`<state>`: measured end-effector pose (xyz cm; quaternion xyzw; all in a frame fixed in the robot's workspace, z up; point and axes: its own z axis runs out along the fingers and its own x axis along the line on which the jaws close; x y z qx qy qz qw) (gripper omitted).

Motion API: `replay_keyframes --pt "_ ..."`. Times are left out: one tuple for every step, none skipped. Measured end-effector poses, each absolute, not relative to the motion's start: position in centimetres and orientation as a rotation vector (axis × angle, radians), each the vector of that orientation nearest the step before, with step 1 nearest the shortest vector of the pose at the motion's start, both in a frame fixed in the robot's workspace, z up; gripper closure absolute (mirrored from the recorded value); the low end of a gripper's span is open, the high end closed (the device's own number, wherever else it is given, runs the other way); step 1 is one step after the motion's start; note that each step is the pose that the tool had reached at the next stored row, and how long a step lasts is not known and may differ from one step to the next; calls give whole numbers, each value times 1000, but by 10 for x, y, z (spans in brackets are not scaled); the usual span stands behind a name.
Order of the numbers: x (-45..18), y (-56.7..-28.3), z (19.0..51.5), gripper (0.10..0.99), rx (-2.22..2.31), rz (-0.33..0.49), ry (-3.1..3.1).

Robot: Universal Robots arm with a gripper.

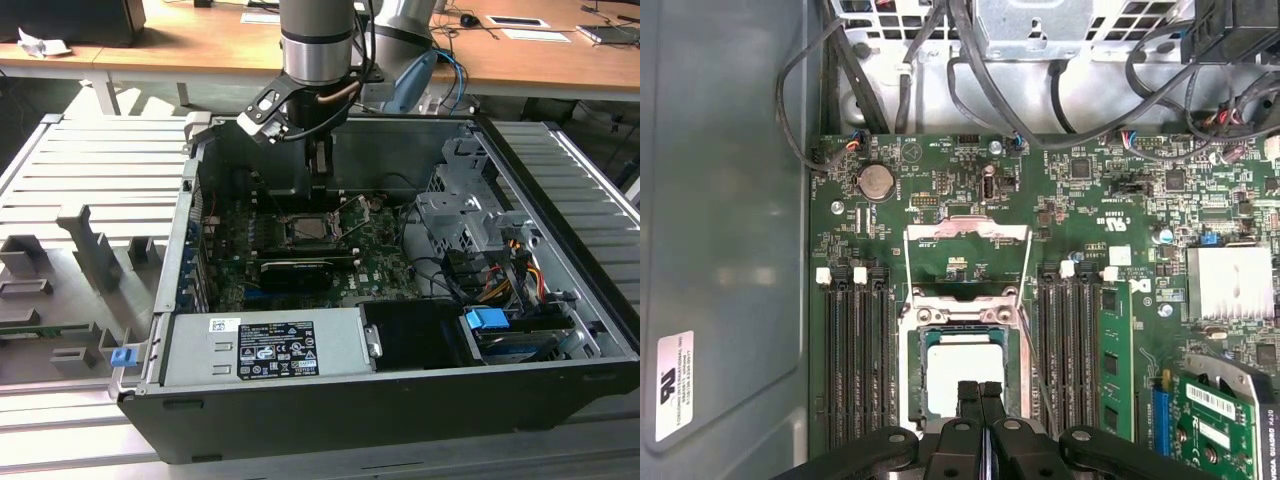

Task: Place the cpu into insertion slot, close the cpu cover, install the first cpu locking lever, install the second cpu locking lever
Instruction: 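Close the cpu cover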

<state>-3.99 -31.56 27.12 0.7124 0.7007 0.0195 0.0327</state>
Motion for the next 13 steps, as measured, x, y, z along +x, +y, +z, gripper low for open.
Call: replay_keyframes --pt "-40 -316 271 980 2193 60 2157" --pt "-40 -316 272 980 2192 59 2157" --pt "-40 -316 272 980 2192 59 2156" --pt "-40 -316 272 980 2192 59 2156" --pt "-40 -316 272 980 2192 58 2156" --pt "-40 -316 273 980 2191 57 2156" --pt "-40 -316 273 980 2191 57 2156" --pt "-40 -315 274 980 2191 56 2155" --pt "-40 -315 274 980 2191 56 2155" --pt "-40 -315 274 980 2191 56 2155" --pt "-40 -316 275 980 2191 56 2155" --pt "-40 -316 275 980 2190 55 2155" --pt "-40 -315 275 980 2190 55 2155"
